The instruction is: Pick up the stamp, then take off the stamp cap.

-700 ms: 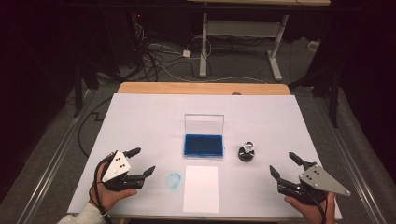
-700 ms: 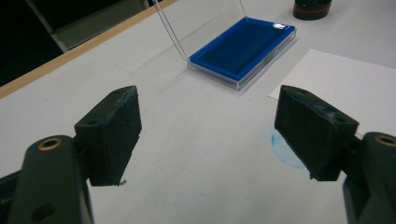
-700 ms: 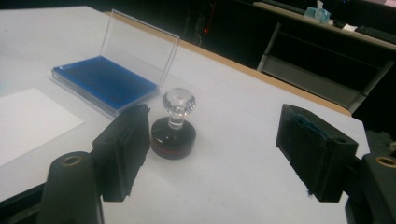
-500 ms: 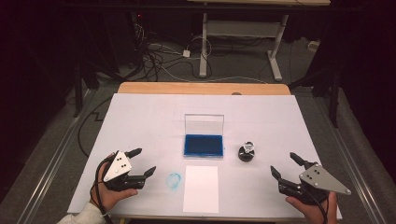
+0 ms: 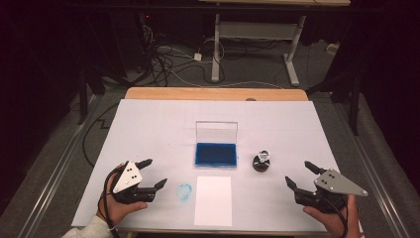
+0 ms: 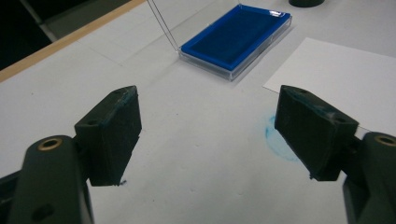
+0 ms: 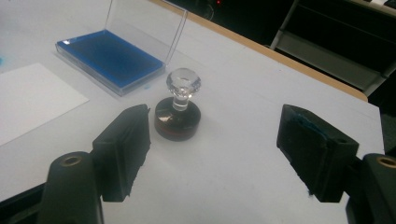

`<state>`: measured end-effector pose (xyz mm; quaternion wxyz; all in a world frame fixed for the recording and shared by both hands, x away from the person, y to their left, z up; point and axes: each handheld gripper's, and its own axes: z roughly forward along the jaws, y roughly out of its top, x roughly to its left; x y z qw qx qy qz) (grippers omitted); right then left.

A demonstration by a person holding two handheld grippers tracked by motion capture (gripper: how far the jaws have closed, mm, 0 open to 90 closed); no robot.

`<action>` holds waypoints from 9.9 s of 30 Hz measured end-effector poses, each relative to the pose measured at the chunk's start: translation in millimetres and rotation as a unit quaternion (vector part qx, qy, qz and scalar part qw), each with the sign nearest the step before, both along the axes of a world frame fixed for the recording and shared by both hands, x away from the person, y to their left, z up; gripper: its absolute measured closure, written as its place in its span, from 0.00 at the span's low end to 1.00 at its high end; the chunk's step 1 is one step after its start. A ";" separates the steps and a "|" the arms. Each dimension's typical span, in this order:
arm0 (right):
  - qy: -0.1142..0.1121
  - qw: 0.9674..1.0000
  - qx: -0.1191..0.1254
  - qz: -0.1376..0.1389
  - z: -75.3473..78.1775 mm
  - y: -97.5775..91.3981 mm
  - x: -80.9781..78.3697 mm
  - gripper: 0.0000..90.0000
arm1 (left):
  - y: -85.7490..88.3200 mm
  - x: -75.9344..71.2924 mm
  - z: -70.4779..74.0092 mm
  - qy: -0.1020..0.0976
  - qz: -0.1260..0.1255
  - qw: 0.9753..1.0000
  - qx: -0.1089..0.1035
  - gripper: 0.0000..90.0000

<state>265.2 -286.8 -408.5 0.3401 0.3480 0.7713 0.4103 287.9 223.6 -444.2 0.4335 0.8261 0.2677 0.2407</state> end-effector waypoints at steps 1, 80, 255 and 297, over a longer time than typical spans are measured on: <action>0.001 1.000 -0.001 0.000 0.4 0.1 0.8 0.29 | -0.8 0.5 -0.7 0.002 0.001 1.000 0.002 0.24; 0.246 0.963 -0.102 0.050 -5.4 75.6 128.7 0.62 | -7.2 2.3 -9.9 0.031 -0.024 0.998 0.045 0.25; 0.096 0.969 -0.002 0.228 39.2 146.7 62.5 0.63 | -67.8 17.9 -10.8 0.049 -0.096 0.994 0.026 0.27; 0.111 0.961 0.036 0.252 22.4 174.9 52.8 0.63 | -129.8 20.6 -5.5 0.016 -0.170 0.985 0.006 0.33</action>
